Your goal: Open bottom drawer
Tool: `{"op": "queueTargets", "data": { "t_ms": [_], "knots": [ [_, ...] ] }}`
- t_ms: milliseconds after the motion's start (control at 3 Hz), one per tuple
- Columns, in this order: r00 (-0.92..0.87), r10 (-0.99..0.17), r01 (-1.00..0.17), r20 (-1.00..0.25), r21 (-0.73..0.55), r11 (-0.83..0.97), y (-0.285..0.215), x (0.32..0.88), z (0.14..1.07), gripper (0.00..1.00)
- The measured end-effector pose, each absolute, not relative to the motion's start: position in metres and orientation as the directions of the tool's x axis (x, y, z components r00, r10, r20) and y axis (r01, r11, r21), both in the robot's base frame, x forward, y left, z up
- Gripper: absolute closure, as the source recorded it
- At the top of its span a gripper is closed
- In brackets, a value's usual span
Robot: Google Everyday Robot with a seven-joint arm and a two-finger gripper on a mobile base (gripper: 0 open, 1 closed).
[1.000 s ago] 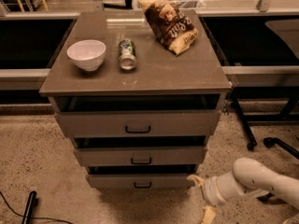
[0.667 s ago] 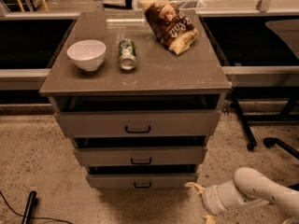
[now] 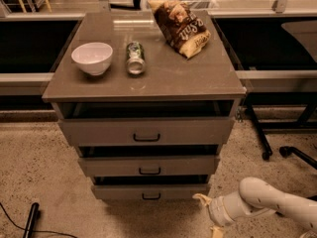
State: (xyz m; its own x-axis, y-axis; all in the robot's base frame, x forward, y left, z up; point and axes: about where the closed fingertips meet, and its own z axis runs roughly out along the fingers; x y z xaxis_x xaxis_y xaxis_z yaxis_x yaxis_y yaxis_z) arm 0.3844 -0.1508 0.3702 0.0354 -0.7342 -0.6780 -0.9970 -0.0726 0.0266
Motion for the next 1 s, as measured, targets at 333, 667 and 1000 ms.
{"op": "queueTargets", "data": {
  "t_ms": [333, 667, 1000],
  "knots": [
    [0.068, -0.658, -0.996, -0.75, -0.084, -0.008, -0.153, 0.417, 0.333, 0.0],
    [0.191, -0.576, -0.974, -0.795, -0.226, -0.01, -0.156, 0.443, 0.297, 0.0],
    [0.249, -0.582, -0.957, -0.774, -0.29, -0.023, -0.164, 0.455, 0.287, 0.0]
  ]
}}
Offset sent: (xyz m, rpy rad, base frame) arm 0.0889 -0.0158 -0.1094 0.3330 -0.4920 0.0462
